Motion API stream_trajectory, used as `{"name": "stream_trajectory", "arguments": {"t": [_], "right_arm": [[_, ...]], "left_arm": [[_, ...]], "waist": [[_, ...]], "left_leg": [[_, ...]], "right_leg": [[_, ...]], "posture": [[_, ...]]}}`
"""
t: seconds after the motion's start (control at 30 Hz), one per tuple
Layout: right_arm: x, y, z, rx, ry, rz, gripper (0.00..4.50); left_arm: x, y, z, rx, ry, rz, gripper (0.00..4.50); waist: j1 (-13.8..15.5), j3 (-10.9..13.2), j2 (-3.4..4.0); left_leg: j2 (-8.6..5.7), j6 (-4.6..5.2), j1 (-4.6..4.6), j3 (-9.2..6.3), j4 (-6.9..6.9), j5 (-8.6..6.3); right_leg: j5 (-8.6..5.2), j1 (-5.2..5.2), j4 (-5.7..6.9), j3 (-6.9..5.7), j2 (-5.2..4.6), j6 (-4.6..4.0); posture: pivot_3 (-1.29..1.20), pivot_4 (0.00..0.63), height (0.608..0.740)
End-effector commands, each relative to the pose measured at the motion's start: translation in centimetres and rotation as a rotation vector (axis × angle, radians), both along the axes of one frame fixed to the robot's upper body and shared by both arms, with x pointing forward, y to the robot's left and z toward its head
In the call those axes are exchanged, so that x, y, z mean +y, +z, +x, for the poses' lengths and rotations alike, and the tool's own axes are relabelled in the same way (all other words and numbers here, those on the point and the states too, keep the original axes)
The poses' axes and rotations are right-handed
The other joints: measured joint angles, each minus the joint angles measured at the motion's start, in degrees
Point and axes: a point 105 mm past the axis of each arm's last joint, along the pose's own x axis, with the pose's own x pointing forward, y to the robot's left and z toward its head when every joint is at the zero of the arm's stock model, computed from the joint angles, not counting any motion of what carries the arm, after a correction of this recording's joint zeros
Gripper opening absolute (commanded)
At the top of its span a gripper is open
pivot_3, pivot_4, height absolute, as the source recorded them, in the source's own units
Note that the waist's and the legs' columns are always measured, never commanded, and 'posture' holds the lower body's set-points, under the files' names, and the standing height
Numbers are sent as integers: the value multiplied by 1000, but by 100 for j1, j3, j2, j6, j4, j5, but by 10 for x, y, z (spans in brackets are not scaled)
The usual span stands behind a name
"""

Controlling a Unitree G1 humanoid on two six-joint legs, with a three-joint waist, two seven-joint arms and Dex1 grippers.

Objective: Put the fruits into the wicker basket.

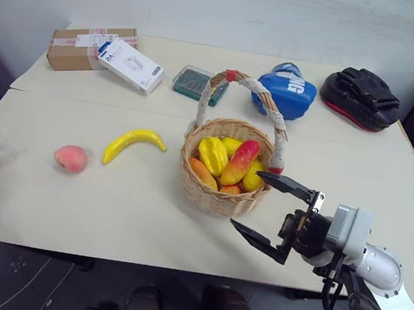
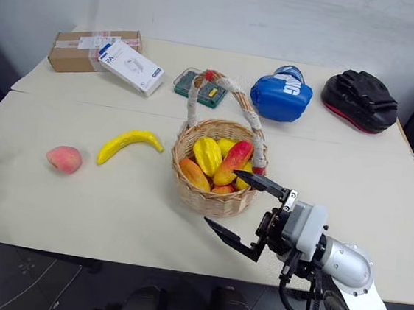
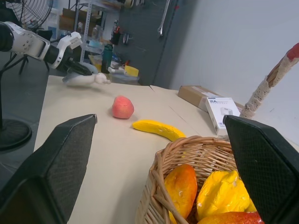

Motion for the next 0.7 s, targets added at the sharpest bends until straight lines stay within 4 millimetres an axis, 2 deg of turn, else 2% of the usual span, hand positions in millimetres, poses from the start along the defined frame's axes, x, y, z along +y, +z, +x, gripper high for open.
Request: {"name": "stream_trajectory", "arguments": {"t": [0.03,0.2,0.3,0.37,0.47,0.57,0.63,0.7], "right_arm": [[-1,0,0,-4,-10,7,4500],[-9,1,6,-9,-45,-1,4500],[-17,8,8,-32,-68,4,4500],[-21,6,7,-24,-70,-7,4500],[-25,5,9,-18,-61,-27,4500],[-26,8,14,-26,-41,-37,4500],[-26,8,17,-29,-34,-41,4500],[-25,8,17,-32,-25,-43,4500]], "left_arm": [[10,4,-1,25,48,31,1253],[21,6,-8,49,92,30,2784],[22,30,-19,6,26,112,3738],[23,40,-23,-13,1,153,3738],[13,73,-20,-103,-110,216,3738],[-9,100,-8,-93,-286,305,3738],[-32,104,-2,-46,-464,308,4070],[-53,98,2,15,-623,307,4464]], "waist": [[-11,-8,-12],[-112,-10,-16],[-173,-10,-15],[-167,-10,-15],[-134,-9,-14],[-97,-6,-10],[-87,-7,-11],[-77,-2,2]], "left_leg": [[1,-1,2,0,-2,0],[7,1,8,15,-6,-3],[9,0,7,18,-8,-3],[9,-1,7,26,-9,-4],[9,-2,6,26,-8,-4],[8,-3,4,21,-2,-4],[6,-4,4,27,1,-5],[2,-1,6,39,0,-5]], "right_leg": [[0,1,-1,1,-1,0],[0,-5,6,-2,-1,-1],[-1,-10,9,-3,0,-1],[-1,-13,8,-3,-2,-1],[-2,-15,8,-4,-4,-2],[-3,-14,10,-16,-4,-6],[-1,-13,8,-17,-8,-3],[2,-12,4,-16,-13,1]], "posture": [[0,150,740],[0,150,740],[0,150,740],[0,150,740],[0,150,740],[0,150,740],[0,150,740],[0,150,740]]}}
